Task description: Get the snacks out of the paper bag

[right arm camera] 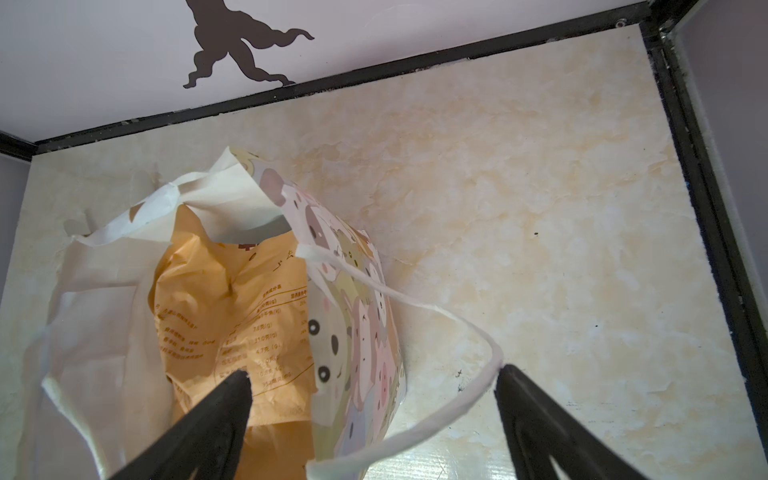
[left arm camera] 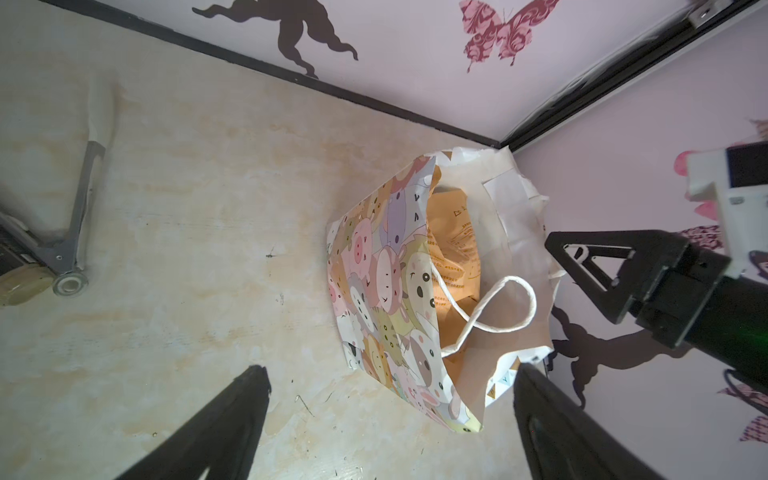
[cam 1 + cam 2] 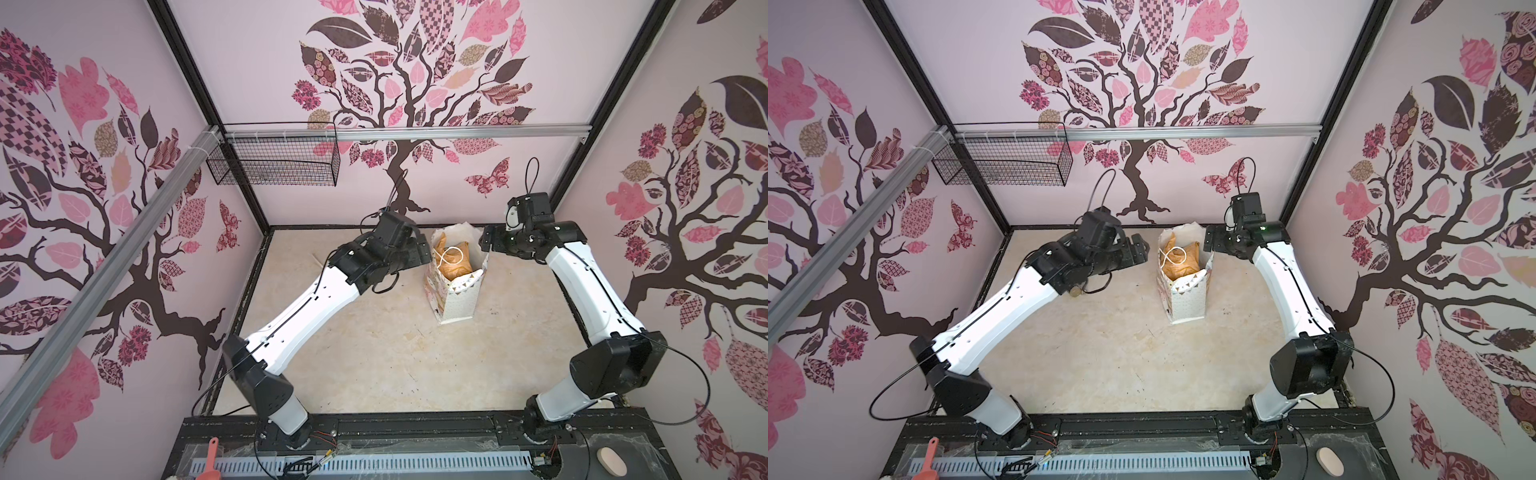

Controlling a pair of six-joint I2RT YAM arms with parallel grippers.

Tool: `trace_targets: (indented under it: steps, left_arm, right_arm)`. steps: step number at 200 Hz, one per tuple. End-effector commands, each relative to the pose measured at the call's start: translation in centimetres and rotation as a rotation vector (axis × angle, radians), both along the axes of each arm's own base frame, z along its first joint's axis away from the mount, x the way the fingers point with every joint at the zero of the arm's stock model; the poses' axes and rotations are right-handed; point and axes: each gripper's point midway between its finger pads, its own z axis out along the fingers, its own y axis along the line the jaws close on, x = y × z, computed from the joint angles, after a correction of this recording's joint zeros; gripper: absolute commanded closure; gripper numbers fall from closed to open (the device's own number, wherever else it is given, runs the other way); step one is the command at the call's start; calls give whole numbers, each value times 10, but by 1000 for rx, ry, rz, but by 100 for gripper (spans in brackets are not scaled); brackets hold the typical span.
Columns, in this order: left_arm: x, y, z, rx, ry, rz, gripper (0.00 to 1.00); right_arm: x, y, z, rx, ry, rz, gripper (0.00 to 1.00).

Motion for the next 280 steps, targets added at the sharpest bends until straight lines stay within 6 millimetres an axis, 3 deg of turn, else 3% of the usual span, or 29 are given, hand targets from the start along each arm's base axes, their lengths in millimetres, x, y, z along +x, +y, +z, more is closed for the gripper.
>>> trace_targets:
  steps: [1, 34, 55, 84, 105, 176, 186, 210, 251, 268, 280]
  left_arm:
    - [5, -12, 4, 27, 3, -9, 10]
    - [26, -32, -14, 64, 12, 17, 22]
    - [33, -41, -28, 80, 41, 12, 34]
    - [35, -50, -48, 91, 96, 4, 51]
    - [35, -53, -56, 88, 112, 3, 64]
    - [29, -47, -47, 70, 111, 7, 100]
    - [28, -46, -42, 60, 106, 2, 100]
    - [25, -38, -31, 45, 91, 6, 100]
    - [18, -5, -6, -1, 33, 40, 100]
    - [12, 11, -13, -7, 42, 53, 100]
    - [10, 21, -11, -24, 38, 61, 100]
  right_arm:
    - [5, 6, 5, -11, -14, 28, 9]
    - [6, 23, -11, 10, 25, 68, 14]
    - [5, 33, -18, 18, 32, 89, 24]
    - [5, 38, -15, 12, 8, 79, 27]
    - [4, 41, -9, 28, -21, 75, 36]
    - [-7, 55, 2, 110, -49, 96, 74]
    - [-11, 62, 8, 138, -65, 102, 79]
    - [-26, 82, 23, 228, -113, 131, 80]
    - [-59, 120, 38, 380, -143, 206, 87]
    - [-66, 126, 37, 419, -126, 205, 92]
    - [-68, 126, 40, 425, -137, 200, 87]
